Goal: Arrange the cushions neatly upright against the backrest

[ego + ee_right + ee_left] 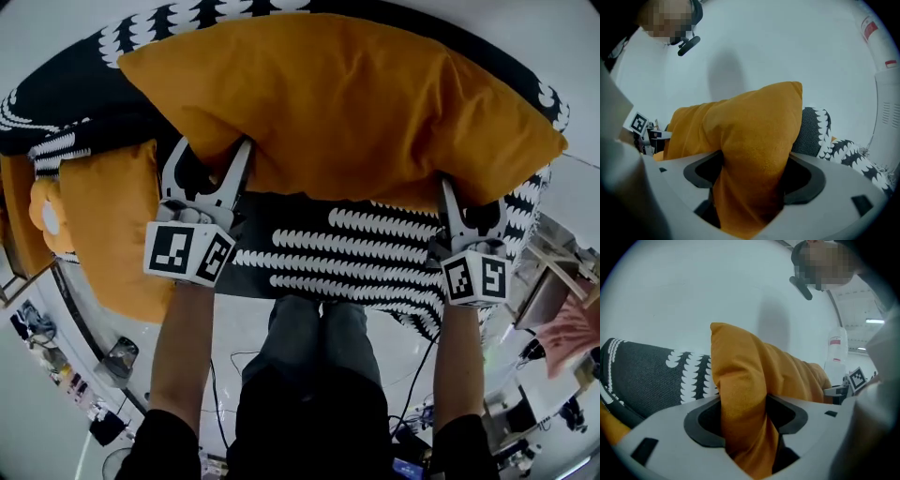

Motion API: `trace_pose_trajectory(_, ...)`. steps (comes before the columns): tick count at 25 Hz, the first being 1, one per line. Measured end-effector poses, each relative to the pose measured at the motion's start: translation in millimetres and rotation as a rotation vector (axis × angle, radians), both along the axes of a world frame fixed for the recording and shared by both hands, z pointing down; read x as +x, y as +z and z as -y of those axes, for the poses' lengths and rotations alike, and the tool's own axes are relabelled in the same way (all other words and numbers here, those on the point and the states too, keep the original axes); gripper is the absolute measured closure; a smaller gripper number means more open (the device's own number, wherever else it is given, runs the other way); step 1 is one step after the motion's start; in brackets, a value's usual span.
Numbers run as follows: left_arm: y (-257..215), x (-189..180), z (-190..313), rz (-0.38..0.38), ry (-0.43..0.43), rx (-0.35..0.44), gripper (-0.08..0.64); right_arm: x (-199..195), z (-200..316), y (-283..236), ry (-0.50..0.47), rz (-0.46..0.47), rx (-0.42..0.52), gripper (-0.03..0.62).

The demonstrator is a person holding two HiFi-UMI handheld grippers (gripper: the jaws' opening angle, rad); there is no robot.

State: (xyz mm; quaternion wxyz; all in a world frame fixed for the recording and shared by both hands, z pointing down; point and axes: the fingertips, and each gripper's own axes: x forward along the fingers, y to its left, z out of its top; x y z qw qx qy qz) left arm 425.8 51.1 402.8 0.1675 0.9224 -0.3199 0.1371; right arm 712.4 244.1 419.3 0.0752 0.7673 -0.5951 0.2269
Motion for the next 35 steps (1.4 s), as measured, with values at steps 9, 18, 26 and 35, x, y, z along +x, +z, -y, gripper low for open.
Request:
trace_pose_trajectory(9,9.0,-1.6,-2.3,0.088,-0.120,-0.010,0.224,17.6,-15.8,7.9,0.079,-0.023,-0.065,0.166)
trace_pose_trajectory(18,-20.8,-44.4,-46.7,0.099,-0.134,-0.006,0.210,-19.4,-35.0,-30.3,0.050,-0.024,-0.030,0.163)
trace_pose_trajectory(26,-98.1,-88.9,-106.0,0.089,-0.206,-0.026,0.224,-117.3,-24.0,-97.7,-0.233,0.012,-0.031,0.190)
trace_pose_trajectory(35,-174.4,-191.6,-182.6,0.187,-0.416,-0.017,0.225,-200.8,4.7,-168.0,-0.520,0.100,-0.012,0.206)
